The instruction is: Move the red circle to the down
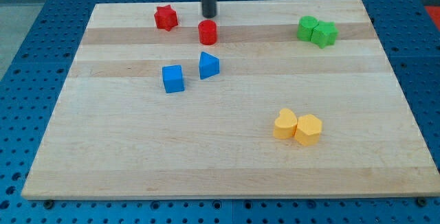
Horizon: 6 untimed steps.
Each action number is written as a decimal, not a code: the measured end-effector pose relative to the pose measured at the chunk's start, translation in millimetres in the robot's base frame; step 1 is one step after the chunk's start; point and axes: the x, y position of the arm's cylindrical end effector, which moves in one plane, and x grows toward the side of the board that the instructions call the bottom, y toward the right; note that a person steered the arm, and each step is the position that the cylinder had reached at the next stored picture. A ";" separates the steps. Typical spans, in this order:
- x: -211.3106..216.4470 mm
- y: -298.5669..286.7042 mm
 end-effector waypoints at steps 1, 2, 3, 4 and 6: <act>11.4 -62.5; 31.7 -59.7; 36.6 -9.3; 39.1 -59.6; 61.5 -93.6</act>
